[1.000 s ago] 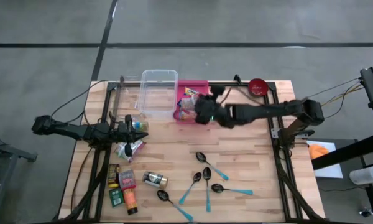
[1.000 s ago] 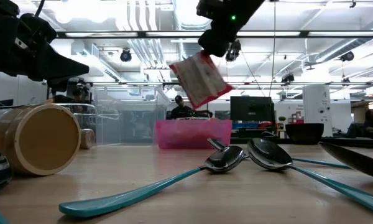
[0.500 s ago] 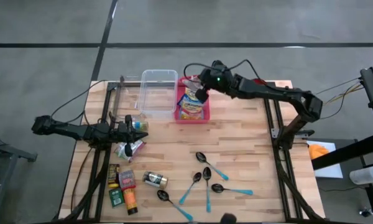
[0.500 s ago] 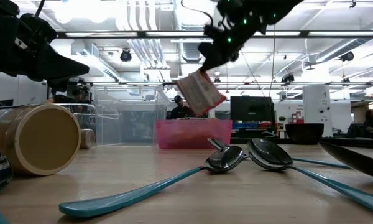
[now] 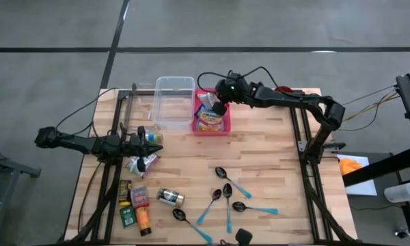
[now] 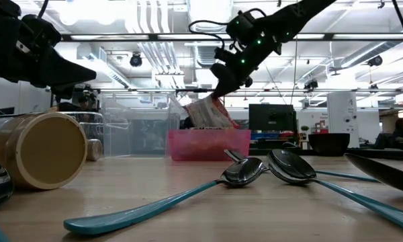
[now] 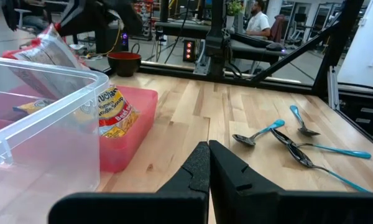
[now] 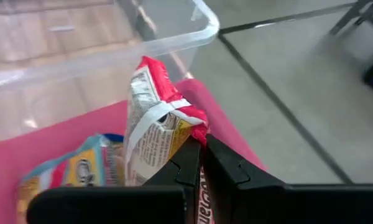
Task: Pick & Place Food Item
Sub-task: Put the red noodle pack into the pink bin
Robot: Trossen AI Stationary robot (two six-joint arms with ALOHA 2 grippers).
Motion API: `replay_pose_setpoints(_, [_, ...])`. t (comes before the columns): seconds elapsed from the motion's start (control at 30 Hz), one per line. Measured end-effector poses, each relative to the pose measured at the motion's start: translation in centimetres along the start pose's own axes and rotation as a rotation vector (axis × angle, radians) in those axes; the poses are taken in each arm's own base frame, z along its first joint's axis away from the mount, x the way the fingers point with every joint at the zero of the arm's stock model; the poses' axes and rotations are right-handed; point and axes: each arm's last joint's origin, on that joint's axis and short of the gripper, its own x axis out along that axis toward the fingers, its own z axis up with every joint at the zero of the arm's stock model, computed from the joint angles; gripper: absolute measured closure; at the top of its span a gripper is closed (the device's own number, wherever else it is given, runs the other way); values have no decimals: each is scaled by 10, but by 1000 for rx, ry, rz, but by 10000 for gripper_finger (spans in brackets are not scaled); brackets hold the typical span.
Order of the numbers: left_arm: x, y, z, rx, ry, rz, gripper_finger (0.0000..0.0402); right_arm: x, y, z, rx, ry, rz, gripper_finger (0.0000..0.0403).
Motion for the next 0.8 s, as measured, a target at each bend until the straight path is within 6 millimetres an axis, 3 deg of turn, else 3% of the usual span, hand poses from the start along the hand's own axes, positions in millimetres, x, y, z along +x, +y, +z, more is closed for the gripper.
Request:
replay_pose_setpoints(0.3, [0,0,0,0,0,-1,401,-7,1,3,65,13,77,390])
replay_pose_setpoints(0.8, [0,0,0,0,0,0,401,-23,2,30,118,-44,178,390])
